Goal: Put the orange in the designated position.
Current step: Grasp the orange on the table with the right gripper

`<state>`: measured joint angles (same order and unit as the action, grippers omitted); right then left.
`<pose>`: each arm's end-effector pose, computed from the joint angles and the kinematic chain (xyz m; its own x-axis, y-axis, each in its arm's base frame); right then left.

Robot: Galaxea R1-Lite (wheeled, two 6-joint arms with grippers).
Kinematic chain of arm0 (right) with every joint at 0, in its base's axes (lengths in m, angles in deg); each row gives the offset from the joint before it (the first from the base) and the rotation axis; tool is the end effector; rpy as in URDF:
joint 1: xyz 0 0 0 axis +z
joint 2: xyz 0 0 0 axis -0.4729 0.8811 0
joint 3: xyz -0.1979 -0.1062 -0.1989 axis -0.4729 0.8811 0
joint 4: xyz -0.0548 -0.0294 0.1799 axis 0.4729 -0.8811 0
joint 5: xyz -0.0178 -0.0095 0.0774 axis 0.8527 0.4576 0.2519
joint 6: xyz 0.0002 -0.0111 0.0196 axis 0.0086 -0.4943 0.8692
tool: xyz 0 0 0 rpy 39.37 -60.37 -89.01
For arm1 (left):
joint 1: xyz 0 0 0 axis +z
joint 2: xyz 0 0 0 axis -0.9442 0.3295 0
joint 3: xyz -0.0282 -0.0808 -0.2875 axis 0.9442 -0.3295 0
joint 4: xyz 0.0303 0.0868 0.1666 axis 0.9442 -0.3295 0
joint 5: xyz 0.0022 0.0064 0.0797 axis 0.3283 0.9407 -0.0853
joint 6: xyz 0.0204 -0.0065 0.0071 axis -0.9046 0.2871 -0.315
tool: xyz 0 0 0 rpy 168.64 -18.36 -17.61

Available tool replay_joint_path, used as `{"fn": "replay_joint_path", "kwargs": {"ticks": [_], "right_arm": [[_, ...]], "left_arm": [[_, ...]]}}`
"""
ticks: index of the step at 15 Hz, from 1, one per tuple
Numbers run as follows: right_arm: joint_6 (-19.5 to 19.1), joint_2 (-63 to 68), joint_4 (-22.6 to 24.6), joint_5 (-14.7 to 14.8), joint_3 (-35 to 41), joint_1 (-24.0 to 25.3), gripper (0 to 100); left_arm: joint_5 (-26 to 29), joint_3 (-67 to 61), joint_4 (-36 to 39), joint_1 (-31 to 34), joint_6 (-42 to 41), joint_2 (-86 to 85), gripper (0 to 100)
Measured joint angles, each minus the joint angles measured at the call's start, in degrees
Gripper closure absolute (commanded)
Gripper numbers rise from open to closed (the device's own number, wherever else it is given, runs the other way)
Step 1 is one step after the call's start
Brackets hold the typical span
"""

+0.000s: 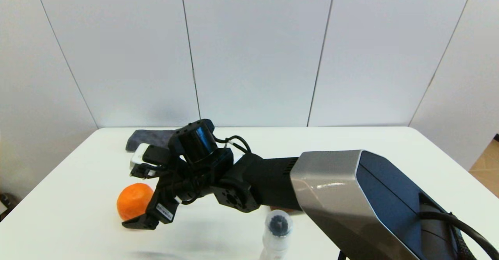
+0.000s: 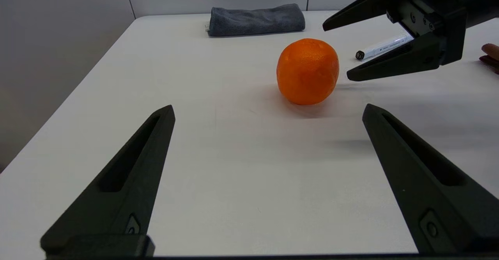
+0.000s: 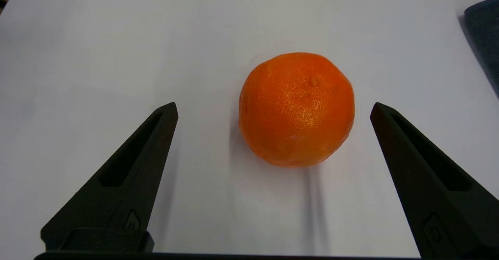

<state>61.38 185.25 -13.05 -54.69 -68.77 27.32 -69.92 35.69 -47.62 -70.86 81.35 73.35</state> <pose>0.2858 0.4358 0.1109 0.0556 0.9273 -0.3702 -0.9929 0.0122 -0.1185 -0.0229 -0.0006 0.0751 0.9995 -0.0305 -0.0030 0.0306 0.9986 0.0426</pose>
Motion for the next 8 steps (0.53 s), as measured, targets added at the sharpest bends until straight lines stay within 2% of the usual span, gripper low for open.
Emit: {"fn": "replay_joint_path", "kwargs": {"ticks": [4, 8], "right_arm": [[-0.11, 0.55, 0.16, -0.02, 0.0, 0.05, 0], [0.24, 0.99, 2.47, 0.12, -0.07, 0.22, 0]], "left_arm": [[0.0, 0.0, -0.02, 0.0, 0.0, 0.0, 0], [0.02, 0.0, 0.0, 0.0, 0.0, 0.0, 0]]}}
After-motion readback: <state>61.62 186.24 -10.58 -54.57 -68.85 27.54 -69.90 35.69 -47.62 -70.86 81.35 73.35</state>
